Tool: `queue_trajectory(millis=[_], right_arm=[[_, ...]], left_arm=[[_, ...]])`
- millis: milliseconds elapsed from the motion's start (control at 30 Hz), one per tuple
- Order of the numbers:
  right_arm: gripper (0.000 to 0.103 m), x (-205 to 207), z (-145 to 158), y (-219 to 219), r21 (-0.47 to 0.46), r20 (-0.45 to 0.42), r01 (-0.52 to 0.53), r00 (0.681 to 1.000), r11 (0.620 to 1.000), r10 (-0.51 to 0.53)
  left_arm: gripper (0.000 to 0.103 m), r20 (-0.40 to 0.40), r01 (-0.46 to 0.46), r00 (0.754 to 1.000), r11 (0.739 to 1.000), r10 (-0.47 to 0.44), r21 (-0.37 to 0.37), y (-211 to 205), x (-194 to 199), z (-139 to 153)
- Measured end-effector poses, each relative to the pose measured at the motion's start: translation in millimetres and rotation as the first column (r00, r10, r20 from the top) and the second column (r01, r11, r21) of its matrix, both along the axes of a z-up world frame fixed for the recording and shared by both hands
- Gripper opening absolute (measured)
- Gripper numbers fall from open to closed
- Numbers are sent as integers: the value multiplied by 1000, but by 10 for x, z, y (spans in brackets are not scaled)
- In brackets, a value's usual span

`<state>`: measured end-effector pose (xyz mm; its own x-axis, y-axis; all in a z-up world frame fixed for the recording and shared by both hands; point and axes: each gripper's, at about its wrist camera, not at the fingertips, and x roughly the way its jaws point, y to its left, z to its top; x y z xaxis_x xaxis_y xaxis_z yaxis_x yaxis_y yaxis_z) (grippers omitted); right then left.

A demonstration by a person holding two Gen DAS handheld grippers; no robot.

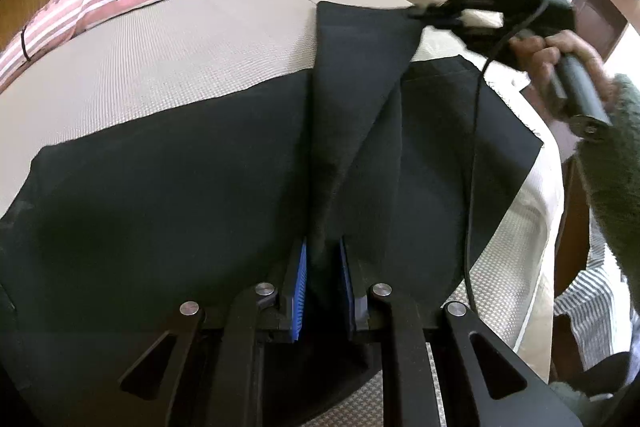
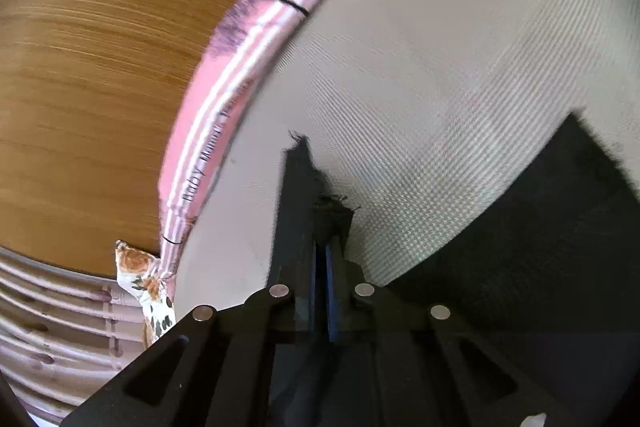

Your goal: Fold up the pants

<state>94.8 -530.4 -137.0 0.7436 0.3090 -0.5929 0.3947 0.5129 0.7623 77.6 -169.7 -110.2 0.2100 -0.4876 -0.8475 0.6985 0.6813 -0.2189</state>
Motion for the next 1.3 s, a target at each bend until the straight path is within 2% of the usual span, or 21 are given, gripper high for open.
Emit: queue_trajectory(millis=[133,233,300,433,533,700,800,900,1033,1067,1100,1133,1167,1300], right_arm=[[4,-545,275,-169,-49,35,99,995,994,-97],[4,-1065,298,-282,-111,-1,185,983,977,-186],[4,-1378,196,-339,-131,-44,233,970,964,-241],[4,-1786,-274,-385,-135,-195,282,932,950,-305],[2,-1872,-419,-378,-117,-201,301,926,946,-320],[2,-1874,-236,-350,-179,-167,304,928,936,-334],[2,-1899,-326,-345,-222,-215,300,913,928,-346],[0,-1955,-419,-368,-209,-215,311,910,927,-354],[2,-1874,-381,-367,-220,-243,286,910,933,-336],[6,-1890,-367,-381,-218,-244,293,907,931,-343],[16,-1912,-327,-395,-236,-252,304,898,923,-360],[22,-1938,-289,-405,-262,-264,312,887,913,-378],[34,-1961,-246,-411,-284,-270,316,880,905,-392],[34,-1913,2,-369,-330,-233,283,900,900,-368]], left_arm=[[16,27,42,999,999,-42,-12,-84,-89,72],[16,62,106,993,994,-105,-5,-195,-220,107],[16,91,150,984,988,-151,18,-291,-326,97],[16,119,200,970,975,-211,97,-430,-464,-13],[16,146,216,962,969,-232,119,-451,-517,-9],[16,161,214,959,967,-235,135,-462,-572,-26],[17,165,215,957,966,-237,143,-463,-606,-31],[20,141,224,960,964,-244,142,-443,-594,-13],[28,75,216,972,972,-223,97,-298,-560,75],[31,64,203,976,976,-208,81,-238,-547,105],[38,52,182,981,981,-186,67,-166,-510,140],[44,45,153,987,987,-155,55,-67,-457,185],[46,49,116,992,992,-118,39,55,-398,241],[47,107,-55,993,998,53,23,542,-126,408]])
